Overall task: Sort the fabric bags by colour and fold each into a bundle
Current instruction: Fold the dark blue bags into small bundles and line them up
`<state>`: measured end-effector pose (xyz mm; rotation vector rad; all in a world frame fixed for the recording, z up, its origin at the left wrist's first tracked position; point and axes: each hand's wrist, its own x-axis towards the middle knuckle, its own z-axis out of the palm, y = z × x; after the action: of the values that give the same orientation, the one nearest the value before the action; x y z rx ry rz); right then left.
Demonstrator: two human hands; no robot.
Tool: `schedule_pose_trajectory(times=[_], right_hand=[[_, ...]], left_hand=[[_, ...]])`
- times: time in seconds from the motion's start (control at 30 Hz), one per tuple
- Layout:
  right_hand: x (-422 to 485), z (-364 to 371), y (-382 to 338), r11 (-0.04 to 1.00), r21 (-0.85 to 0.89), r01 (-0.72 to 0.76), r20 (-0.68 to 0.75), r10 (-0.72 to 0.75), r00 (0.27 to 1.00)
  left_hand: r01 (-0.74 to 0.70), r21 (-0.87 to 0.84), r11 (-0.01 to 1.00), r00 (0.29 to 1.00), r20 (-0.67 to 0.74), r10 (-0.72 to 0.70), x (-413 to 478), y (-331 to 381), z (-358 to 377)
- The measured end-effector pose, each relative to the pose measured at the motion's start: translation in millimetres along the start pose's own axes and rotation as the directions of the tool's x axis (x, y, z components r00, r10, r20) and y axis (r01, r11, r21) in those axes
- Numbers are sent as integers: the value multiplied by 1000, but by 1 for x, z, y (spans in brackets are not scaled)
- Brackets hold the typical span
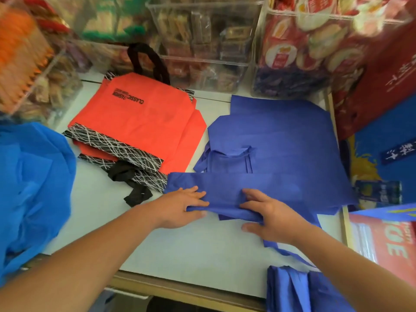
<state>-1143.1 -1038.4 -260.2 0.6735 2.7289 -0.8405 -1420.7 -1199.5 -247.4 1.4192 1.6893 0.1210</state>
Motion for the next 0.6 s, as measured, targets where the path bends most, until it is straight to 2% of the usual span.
schedule_pose_trajectory(times=[0.07,0.17,0.23,0.27,0.33,0.43,0.53,0.6], right_hand=[[1,-15,13,999,26,22,-101,-19,995],[3,-50,35,974,92,-209,-96,218,971],[7,-65,48,948,35,-316,-137,318,938],[9,-67,54,940,-5,-342,-201,334,921],[18,-60,66,926,-116,-358,-362,297,884],[33,-39,79,904,-272,-330,-493,164,854],[42,-25,85,898,-299,-323,-551,114,827],[41,-17,88,891,-310,-330,-586,94,805]], left_hand=[[35,-31,999,999,37,-34,2,1,-16],[84,-11,996,994,-67,-84,7,0,-35],[104,106,989,984,-157,-87,17,-1,-43],[116,208,971,979,-189,-76,23,-1,-46],[136,416,899,962,-273,-19,40,-7,-47],[80,576,814,908,-380,179,66,-25,-40],[187,645,741,821,-516,242,79,-37,-28],[199,656,728,772,-563,296,80,-35,-19]])
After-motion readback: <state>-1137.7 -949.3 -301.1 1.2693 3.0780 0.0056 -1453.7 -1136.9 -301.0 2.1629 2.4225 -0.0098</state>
